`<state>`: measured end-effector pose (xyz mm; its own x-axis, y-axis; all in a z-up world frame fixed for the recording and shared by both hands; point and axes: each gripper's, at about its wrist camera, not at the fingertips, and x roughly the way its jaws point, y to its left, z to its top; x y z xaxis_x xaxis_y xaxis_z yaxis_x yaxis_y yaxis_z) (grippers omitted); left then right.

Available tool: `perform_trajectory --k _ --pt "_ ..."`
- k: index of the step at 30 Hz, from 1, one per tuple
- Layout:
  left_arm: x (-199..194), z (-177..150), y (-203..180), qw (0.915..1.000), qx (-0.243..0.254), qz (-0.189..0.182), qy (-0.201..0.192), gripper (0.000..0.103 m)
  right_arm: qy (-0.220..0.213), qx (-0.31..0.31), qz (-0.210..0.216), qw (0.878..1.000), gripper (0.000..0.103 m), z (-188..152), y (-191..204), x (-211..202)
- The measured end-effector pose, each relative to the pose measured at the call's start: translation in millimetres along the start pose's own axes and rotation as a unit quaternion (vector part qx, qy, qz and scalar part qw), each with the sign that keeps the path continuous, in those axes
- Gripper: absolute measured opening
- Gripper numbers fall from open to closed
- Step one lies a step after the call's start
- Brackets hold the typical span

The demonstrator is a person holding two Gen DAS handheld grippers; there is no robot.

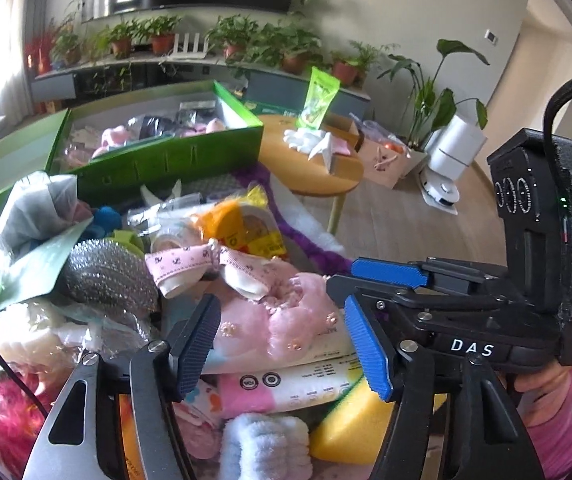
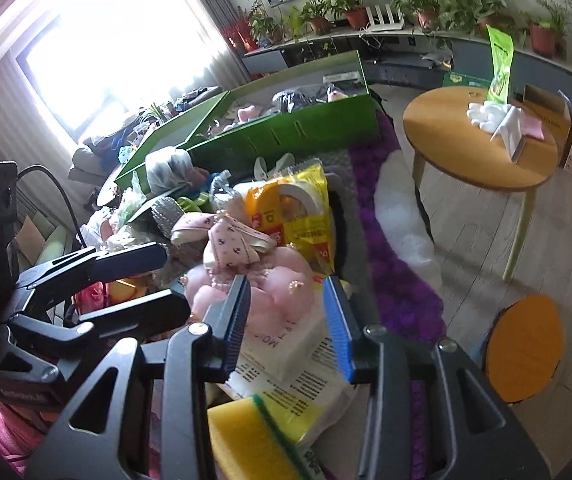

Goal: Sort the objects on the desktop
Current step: 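Lower the left gripper onto the pink lace plush item and close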

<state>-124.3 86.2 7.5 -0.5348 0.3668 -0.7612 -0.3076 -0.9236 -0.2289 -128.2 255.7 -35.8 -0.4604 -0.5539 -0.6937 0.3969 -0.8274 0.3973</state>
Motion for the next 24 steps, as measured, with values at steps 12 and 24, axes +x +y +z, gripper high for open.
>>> perform_trajectory --k 12,24 --pt "19.3 -2.0 7.1 0.9995 -0.017 -0.006 0.026 0.065 0.018 0.009 0.018 1.000 0.041 3.4 -8.9 18.7" --pt "15.0 -5.7 7.3 0.9986 -0.020 -0.037 0.031 0.066 0.038 0.001 0.045 0.998 0.041 -1.0 -12.2 29.9"
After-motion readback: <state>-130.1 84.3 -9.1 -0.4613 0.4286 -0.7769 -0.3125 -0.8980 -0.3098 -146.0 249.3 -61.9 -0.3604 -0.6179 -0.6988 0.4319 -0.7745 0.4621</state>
